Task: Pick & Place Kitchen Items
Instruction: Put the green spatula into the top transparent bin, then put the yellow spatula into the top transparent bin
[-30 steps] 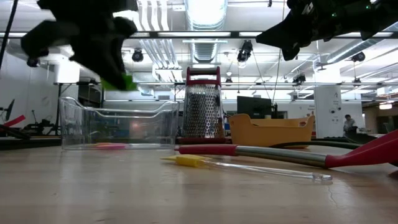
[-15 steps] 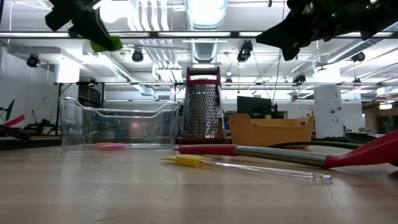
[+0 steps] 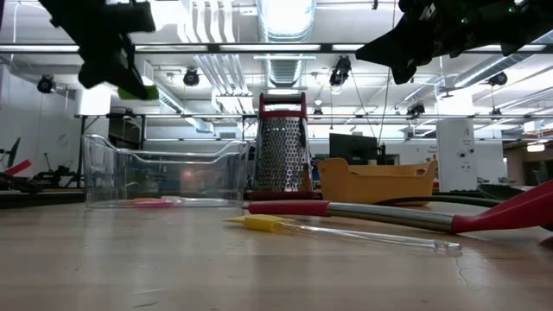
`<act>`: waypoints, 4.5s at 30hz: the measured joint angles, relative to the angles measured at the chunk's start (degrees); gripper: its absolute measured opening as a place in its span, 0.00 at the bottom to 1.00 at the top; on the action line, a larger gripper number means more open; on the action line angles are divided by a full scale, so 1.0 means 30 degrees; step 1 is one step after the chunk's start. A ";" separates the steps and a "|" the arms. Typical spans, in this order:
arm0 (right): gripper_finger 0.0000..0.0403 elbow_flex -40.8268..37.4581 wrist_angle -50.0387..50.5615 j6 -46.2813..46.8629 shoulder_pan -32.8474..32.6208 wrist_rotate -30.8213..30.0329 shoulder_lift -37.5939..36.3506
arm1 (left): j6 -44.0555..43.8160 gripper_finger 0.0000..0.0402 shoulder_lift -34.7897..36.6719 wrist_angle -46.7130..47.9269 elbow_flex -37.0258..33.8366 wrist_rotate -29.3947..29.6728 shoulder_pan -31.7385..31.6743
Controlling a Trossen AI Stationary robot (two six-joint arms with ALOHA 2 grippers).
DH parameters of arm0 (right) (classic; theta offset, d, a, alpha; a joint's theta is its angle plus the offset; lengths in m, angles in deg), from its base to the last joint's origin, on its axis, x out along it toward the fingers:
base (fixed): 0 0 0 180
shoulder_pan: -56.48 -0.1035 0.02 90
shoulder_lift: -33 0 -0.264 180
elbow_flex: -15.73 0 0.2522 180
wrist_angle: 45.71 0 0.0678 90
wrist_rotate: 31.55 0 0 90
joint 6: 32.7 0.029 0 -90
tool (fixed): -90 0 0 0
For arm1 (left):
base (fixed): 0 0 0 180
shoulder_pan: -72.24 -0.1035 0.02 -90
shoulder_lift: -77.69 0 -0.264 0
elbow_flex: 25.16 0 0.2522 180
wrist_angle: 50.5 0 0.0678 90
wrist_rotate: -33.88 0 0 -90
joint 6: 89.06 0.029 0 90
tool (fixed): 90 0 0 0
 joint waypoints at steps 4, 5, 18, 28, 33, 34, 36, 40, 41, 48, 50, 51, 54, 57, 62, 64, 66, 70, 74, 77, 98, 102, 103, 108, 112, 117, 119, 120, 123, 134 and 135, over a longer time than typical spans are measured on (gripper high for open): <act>0.02 0.0000 0.0000 0.0000 0.0000 0.0000 -0.0002 | 0.0191 0.07 0.0000 -0.0859 -0.0880 -0.0067 -0.1180; 0.02 0.0000 0.0000 0.0000 0.0000 0.0002 -0.0002 | 0.0462 0.07 -0.0007 -0.1354 -0.1040 -0.0189 -0.1553; 0.02 0.0000 -0.0006 0.0000 0.0000 -0.0005 -0.0002 | 0.3720 0.09 -0.0007 -0.7865 -0.3029 -0.4269 -0.5933; 0.02 0.0000 0.0000 0.0000 0.0000 0.0000 -0.0002 | 0.4165 0.26 -0.0015 -0.9317 -0.3907 -0.5060 -0.6592; 0.02 0.0000 -0.0007 -0.0001 0.0000 0.0001 -0.0002 | 0.4106 0.39 -0.0015 -0.9512 -0.3907 -0.5058 -0.6592; 0.02 0.0000 0.0000 -0.0007 0.0000 0.0002 -0.0002 | 0.4147 0.41 -0.0015 -0.9607 -0.3907 -0.5053 -0.6592; 0.02 0.0000 -0.0007 0.0000 0.0000 -0.0004 -0.0002 | 0.4435 0.45 -0.0015 -0.9781 -0.3885 -0.5060 -0.6564; 0.02 0.0000 -0.0002 0.0000 0.0000 -0.0005 -0.0002 | 0.5663 0.47 -0.0015 -1.0774 -0.3871 -0.5071 -0.6276; 0.02 0.0000 -0.0007 0.0000 0.0000 -0.0005 -0.0002 | 0.5998 0.47 -0.0015 -1.1041 -0.3863 -0.5089 -0.6150; 0.02 0.0000 0.0000 0.0000 0.0000 0.0000 -0.0002 | 0.8337 0.47 -0.0015 -1.3656 -0.3863 -0.6754 -0.4583; 0.02 0.0000 -0.0002 -0.0004 0.0000 0.0000 -0.0002 | 0.8954 0.47 -0.0015 -1.4186 -0.3811 -0.7407 -0.3894; 0.02 0.0000 -0.0007 0.0000 0.0000 -0.0005 -0.0002 | 0.9128 0.47 -0.0015 -1.4183 -0.3695 -0.7543 -0.3520; 0.02 0.0000 -0.0001 0.0000 0.0000 -0.0002 -0.0002 | 0.9187 0.47 -0.0033 -1.4395 -0.3169 -0.8108 -0.2500; 0.02 0.0000 -0.0006 0.0000 0.0000 0.0002 -0.0002 | 0.9169 0.47 -0.0239 -1.4809 -0.2720 -0.9244 -0.1589; 0.02 0.0000 -0.0003 -0.0004 0.0000 -0.0001 -0.0002 | 0.9015 0.47 -0.1306 -1.6951 -0.2377 -1.2416 -0.0796; 0.02 0.0000 -0.0005 0.0000 0.0000 0.0000 -0.0002 | 0.9049 0.47 -0.2060 -1.7785 -0.2335 -1.3348 -0.0584; 0.02 0.0000 -0.0007 0.0000 0.0000 -0.0001 -0.0002 | 0.9076 0.47 -0.2887 -1.8399 -0.2225 -1.3486 -0.0408; 0.02 0.0000 0.0000 0.0000 0.0000 0.0002 -0.0002 | 0.9080 0.47 -0.4582 -1.9120 -0.1648 -1.3610 -0.0032; 0.02 0.0000 -0.0007 -0.0002 0.0000 0.0001 -0.0002 | 0.9493 0.47 -0.6280 -2.0436 -0.0956 -1.3729 0.0410; 0.02 0.0000 -0.0007 0.0000 0.0000 0.0002 -0.0002 | 0.9633 0.47 -0.7559 -2.0590 -0.0387 -1.3752 0.0543; 0.02 0.0000 0.0000 0.0000 0.0000 -0.0005 -0.0002 | 0.8653 0.47 -1.0921 -2.3476 0.0479 -1.3577 0.1276; 0.02 0.0000 0.0000 0.0000 0.0000 -0.0001 -0.0002 | 0.8641 0.47 -1.0921 -2.3746 0.0472 -1.3577 0.1276; 0.02 0.0000 0.0000 0.0000 0.0000 0.0002 -0.0002 | 0.8628 0.47 -1.0923 -2.3770 0.0472 -1.3574 0.1276; 0.02 0.0000 0.0000 0.0000 0.0000 0.0000 -0.0002 | 0.8621 0.47 -1.0950 -2.3799 0.0450 -1.3577 0.1276; 0.02 0.0000 0.0000 0.0000 0.0000 0.0000 -0.0002 | 0.8621 0.47 -1.0950 -2.3815 0.0443 -1.3580 0.1276; 0.02 0.0000 0.0000 -0.0004 0.0000 -0.0002 -0.0002 | 0.8621 0.47 -1.0950 -2.3825 0.0435 -1.3584 0.1276; 0.02 0.0000 0.0000 0.0000 0.0000 -0.0004 -0.0002 | 0.8621 0.47 -1.0950 -2.3888 0.0435 -1.3584 0.1276; 0.02 0.0000 0.0000 -0.0004 0.0000 -0.0002 -0.0002 | 0.8621 0.47 -1.0950 -2.3902 0.0435 -1.3584 0.1276; 0.02 0.0000 -0.0001 -0.0004 0.0000 -0.0004 0.0005 | 0.8615 0.47 -1.0950 -2.3939 0.0435 -1.3591 0.1276; 0.02 0.0000 0.0000 0.0000 0.0000 -0.0001 0.0005 | 0.9195 0.47 -1.1102 -2.4001 0.0428 -1.6267 0.1233; 0.02 0.0000 -0.0007 0.0000 0.0000 -0.0005 0.0005 | 0.9587 0.47 -1.1200 -2.3922 0.0435 -1.6386 0.1209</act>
